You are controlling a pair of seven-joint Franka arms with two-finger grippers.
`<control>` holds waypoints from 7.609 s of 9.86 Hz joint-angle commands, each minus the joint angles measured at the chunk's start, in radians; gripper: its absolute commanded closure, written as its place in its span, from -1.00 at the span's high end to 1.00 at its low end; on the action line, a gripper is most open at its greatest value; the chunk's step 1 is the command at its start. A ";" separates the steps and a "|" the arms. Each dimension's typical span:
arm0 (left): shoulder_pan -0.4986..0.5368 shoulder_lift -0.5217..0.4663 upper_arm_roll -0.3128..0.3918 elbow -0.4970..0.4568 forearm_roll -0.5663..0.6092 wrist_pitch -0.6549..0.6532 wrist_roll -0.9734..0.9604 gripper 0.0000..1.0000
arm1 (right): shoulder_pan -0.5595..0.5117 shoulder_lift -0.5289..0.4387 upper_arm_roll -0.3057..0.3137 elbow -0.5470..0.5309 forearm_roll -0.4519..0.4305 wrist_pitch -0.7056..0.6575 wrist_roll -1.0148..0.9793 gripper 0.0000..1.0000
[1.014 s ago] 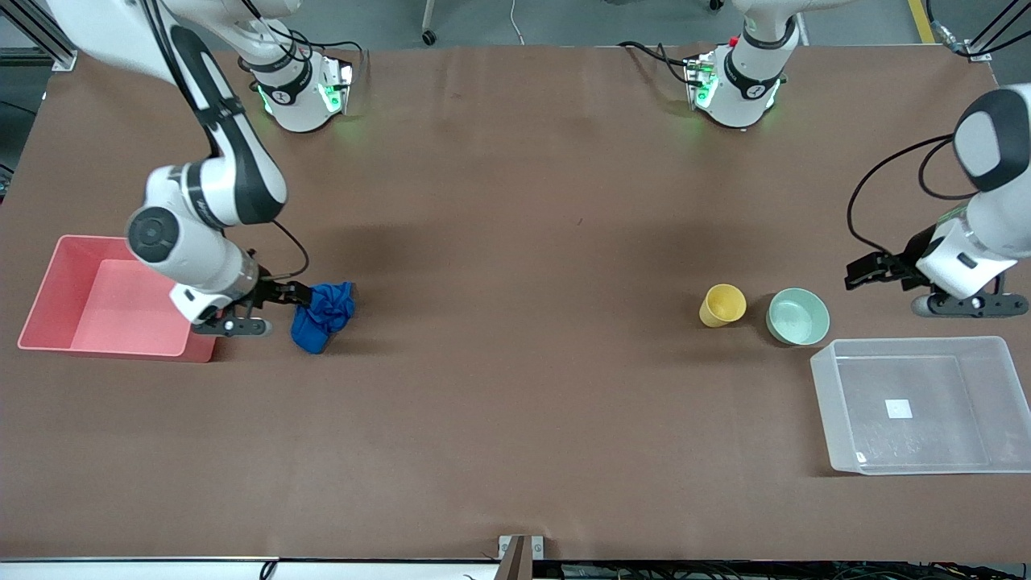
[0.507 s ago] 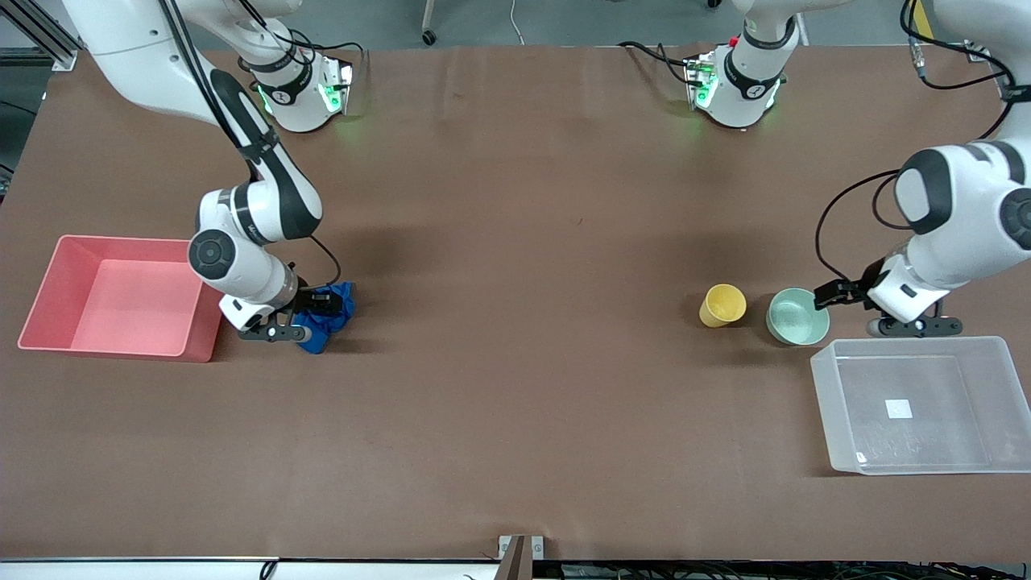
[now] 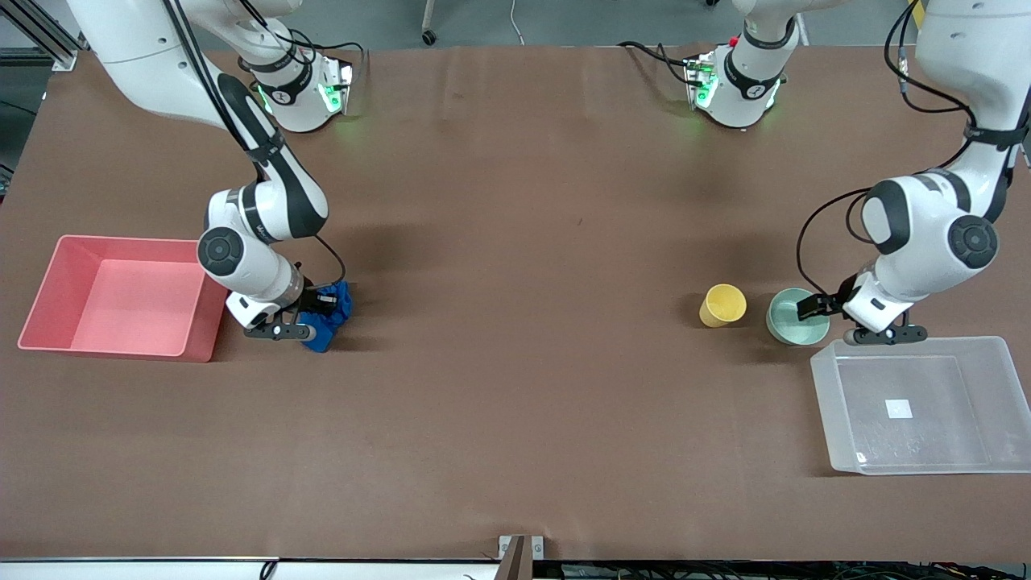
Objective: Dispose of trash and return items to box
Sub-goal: 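Grasp the blue cloth with the right gripper while the left gripper grasps the bowl, then carry the cloth into the pink bin while the left gripper lifts the bowl, then release the cloth in the bin while the left gripper lowers the bowl into the box, then open the left gripper and raise it from the green bowl, then move the left gripper to the yellow cup and grasp it, then carry the yellow cup with the left gripper into the green bowl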
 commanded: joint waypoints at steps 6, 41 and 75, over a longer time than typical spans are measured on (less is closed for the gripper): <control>0.010 0.079 -0.006 -0.003 -0.011 0.061 0.013 -0.88 | -0.081 -0.191 -0.380 0.272 0.005 -0.549 -0.658 -0.96; -0.034 0.074 0.029 0.577 0.047 -0.409 0.154 0.99 | -0.148 -0.449 -0.183 0.663 -0.035 -0.993 -0.225 1.00; 0.171 0.349 -0.140 0.807 0.122 -0.440 0.258 -1.00 | -0.147 -0.449 -0.185 0.661 -0.034 -1.001 -0.236 1.00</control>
